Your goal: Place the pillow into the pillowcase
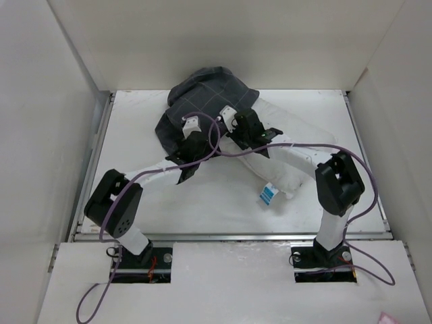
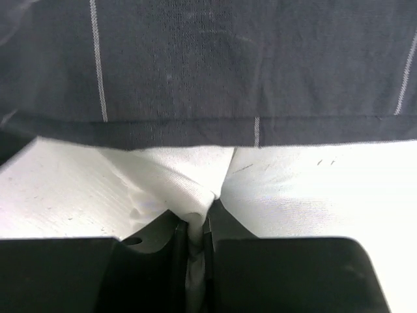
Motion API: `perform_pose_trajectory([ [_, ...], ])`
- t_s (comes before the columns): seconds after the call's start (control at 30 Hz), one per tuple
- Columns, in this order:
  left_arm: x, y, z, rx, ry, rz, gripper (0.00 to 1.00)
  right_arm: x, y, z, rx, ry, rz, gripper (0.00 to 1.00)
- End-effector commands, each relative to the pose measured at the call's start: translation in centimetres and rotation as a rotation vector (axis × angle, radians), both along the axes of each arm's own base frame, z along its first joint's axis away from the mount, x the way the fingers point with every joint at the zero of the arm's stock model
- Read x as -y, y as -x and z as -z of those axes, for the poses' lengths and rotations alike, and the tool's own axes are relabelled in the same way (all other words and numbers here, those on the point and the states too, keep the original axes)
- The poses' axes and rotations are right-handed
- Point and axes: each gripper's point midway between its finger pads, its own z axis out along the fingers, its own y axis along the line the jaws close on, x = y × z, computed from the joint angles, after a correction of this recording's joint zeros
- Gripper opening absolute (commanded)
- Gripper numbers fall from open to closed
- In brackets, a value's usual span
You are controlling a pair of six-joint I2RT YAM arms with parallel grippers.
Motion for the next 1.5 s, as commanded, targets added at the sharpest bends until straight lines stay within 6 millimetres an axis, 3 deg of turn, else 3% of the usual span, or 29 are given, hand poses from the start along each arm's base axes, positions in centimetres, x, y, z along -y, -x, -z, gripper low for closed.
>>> perform_pose_trajectory([
  [0.0,-1.1,-3.0,-3.7,0.125,0.018,-0.121,0.9,-1.0,1.1,-0.6,-0.039,-0.092,-0.06,0.08],
  [0.03,-0.9,-3.7,-4.5,0.144,0.022,-0.136,0.88,-1.3,1.3,-1.0,-0.038,-0.106,-0.073,0.08],
  [0.1,-1.0,-4.4,-3.4,0.124,-0.036,-0.14,0.8,-2.0,1.5,-1.2,-0.044,-0.133,-0.106,0.05],
  [0.13,-0.6,-5.4,-4.4,0.145,-0.027,-0.152,0.76,-2.0,1.5,-1.7,-0.035,-0.139,-0.107,0.0],
  [0.17,-0.7,-5.6,-3.2,0.113,-0.059,-0.157,0.72,-2.4,1.6,-1.9,-0.033,-0.154,-0.122,0.0],
  [0.2,-0.4,-6.0,-3.3,0.118,-0.068,-0.151,0.67,-2.6,1.7,-2.3,-0.043,-0.183,-0.138,0.0],
  [0.3,0.7,-6.7,-4.5,0.126,-0.092,-0.114,0.17,-3.5,1.4,-3.9,-0.035,-0.286,-0.132,0.0],
  [0.33,0.8,-6.8,-4.8,0.129,-0.1,-0.109,0.05,-3.7,1.0,-5.3,-0.027,-0.341,-0.134,0.0],
  [0.37,1.5,-6.8,-6.7,0.161,-0.097,-0.088,0.0,-4.3,1.3,-6.7,-0.022,-0.396,-0.147,0.0],
  [0.43,2.4,-5.9,-9.9,0.208,-0.091,-0.044,0.0,-5.4,0.7,-10.7,0.029,-0.564,-0.133,0.0],
  [0.5,3.4,-4.5,-14.3,0.286,-0.094,0.012,0.0,-5.7,0.6,-15.1,0.09,-0.734,-0.123,0.0],
  [0.53,4.2,-4.0,-16.8,0.324,-0.073,0.048,0.0,-5.1,0.5,-17.3,0.129,-0.793,-0.107,0.0],
  [0.57,4.7,-3.1,-17.6,0.33,-0.074,0.087,0.0,-5.2,0.2,-18.2,0.143,-0.84,-0.088,0.0],
  [0.6,5.5,-2.5,-20.2,0.369,-0.048,0.133,0.0,-4.9,0.5,-20.9,0.17,-0.921,-0.066,0.0],
  [0.63,7.1,-0.6,-22.0,0.389,-0.034,0.248,0.0,-4.5,0.5,-23.1,0.235,-0.983,-0.061,0.0],
  [0.73,8.8,2.1,-26.2,0.422,0.006,0.383,0.0,-2.7,0.6,-27.8,0.317,-1.161,0.007,0.0],
  [0.8,10.8,3.9,-27.7,0.443,0.034,0.529,0.0,-2.8,1.3,-29.1,0.319,-1.215,0.006,0.0],
  [0.83,11.3,4.5,-29.9,0.482,0.07,0.568,0.0,-2.7,1.7,-30.1,0.343,-1.234,0.003,0.0],
  [0.87,12.1,5.8,-30.4,0.471,0.093,0.65,0.0,-2.9,2.0,-30.6,0.361,-1.284,0.011,0.0],
  [0.97,14.1,7.5,-32.7,0.488,0.138,0.795,0.0,-3.0,2.4,-30.5,0.367,-1.395,0.06,0.0],
  [1.03,15.2,9.6,-32.8,0.465,0.175,0.925,0.0,-2.4,2.5,-31.4,0.395,-1.48,0.095,0.0],
  [1.1,15.3,9.2,-31.7,0.427,0.173,0.91,0.0,-1.5,2.8,-31.9,0.41,-1.535,0.127,0.0],
  [1.17,13.6,7.3,-30.5,0.38,0.179,0.781,0.0,-0.7,3.4,-31.2,0.415,-1.551,0.137,0.0],
  [1.2,11.4,4.6,-29.1,0.34,0.195,0.652,0.0,0.0,4.8,-32.8,0.452,-1.593,0.096,0.0],
  [1.27,8.0,1.6,-28.1,0.313,0.212,0.48,0.0,0.7,5.7,-31.7,0.455,-1.595,0.094,0.0],
  [1.33,5.9,-0.7,-25.7,0.243,0.239,0.407,0.0,1.6,6.9,-32.7,0.485,-1.626,0.07,0.0],
  [1.4,8.5,1.1,-25.2,0.208,0.296,0.603,0.0,1.3,7.1,-32.0,0.484,-1.613,0.065,0.0],
  [1.47,13.5,7.4,-27.4,0.247,0.386,0.978,0.0,1.1,6.6,-31.6,0.476,-1.603,0.084,0.0],
])
